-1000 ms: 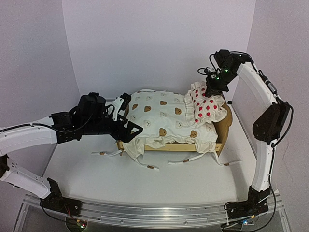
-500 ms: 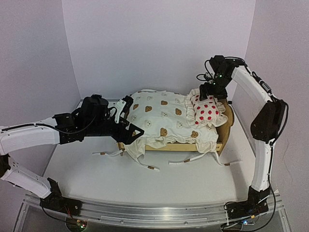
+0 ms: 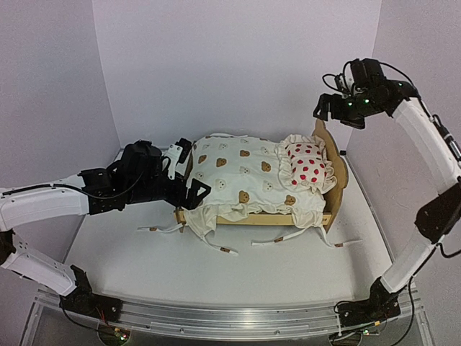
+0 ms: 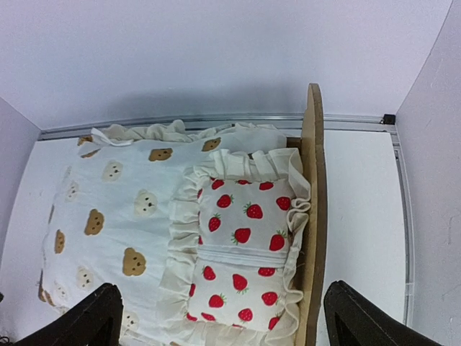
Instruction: Set up the pet bed
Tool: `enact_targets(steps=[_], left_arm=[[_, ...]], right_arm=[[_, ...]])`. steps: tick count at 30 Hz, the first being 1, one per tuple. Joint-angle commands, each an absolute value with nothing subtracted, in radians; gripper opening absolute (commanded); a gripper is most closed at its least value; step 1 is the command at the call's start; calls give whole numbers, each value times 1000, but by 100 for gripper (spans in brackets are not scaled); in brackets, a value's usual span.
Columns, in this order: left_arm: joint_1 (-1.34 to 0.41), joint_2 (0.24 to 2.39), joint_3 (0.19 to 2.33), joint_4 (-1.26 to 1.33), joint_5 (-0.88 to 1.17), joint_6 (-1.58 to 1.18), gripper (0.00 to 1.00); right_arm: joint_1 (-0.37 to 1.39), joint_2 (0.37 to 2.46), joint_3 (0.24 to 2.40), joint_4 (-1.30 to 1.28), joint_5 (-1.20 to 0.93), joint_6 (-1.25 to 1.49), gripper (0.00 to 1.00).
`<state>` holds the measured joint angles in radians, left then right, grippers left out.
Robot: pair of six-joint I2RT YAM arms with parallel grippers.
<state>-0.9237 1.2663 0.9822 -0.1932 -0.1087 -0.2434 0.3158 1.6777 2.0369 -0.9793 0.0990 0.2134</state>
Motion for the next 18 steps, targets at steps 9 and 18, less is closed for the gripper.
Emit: enact_targets(steps=[9, 18], left_arm=[[-923, 1148, 1106, -303, -401, -307, 100], [-923, 983, 951, -182, -565, -274, 99]], right_arm=[[329, 1130, 1255, -501, -316, 346, 98], [330, 874, 738, -87, -536, 560, 98]])
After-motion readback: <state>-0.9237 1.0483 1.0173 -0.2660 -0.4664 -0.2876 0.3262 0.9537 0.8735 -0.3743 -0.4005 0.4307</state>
